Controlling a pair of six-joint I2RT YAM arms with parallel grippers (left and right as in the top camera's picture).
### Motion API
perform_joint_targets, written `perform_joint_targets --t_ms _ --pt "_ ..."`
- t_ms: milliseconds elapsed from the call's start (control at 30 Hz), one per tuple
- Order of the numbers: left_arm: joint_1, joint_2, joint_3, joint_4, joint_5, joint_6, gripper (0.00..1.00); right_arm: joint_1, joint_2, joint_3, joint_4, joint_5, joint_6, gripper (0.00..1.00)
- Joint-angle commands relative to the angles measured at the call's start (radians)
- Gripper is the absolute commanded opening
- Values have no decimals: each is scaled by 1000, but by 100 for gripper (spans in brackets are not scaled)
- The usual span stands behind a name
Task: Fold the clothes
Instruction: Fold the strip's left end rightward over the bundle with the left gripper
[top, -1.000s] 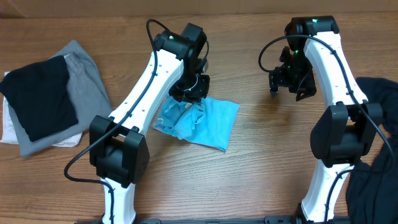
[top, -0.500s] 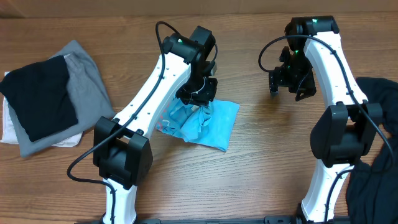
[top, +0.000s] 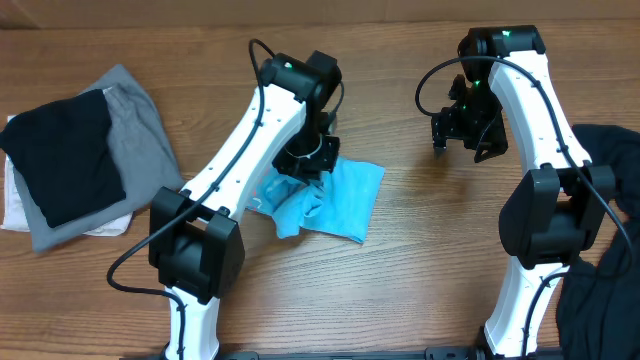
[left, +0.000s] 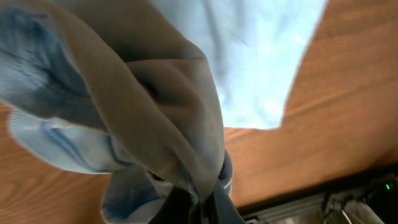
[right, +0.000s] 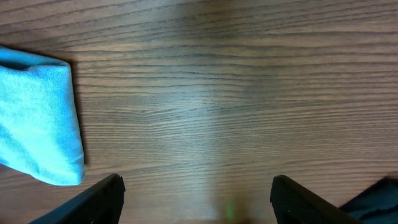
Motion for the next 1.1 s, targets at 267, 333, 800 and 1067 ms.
perform_joint_targets --t_ms 267,333,800,1067 --pt "137 -5 219 -29 -13 19 6 -6 -19 18 0 -9 -3 79" --pt "131 -5 222 -33 -4 20 6 -6 -19 18 0 -9 -3 79" --pt "111 -5 227 -130 -12 103 6 -6 -19 18 0 -9 -3 79" --pt "141 -5 282 -150 -35 132 6 -6 -19 18 0 -9 -3 79"
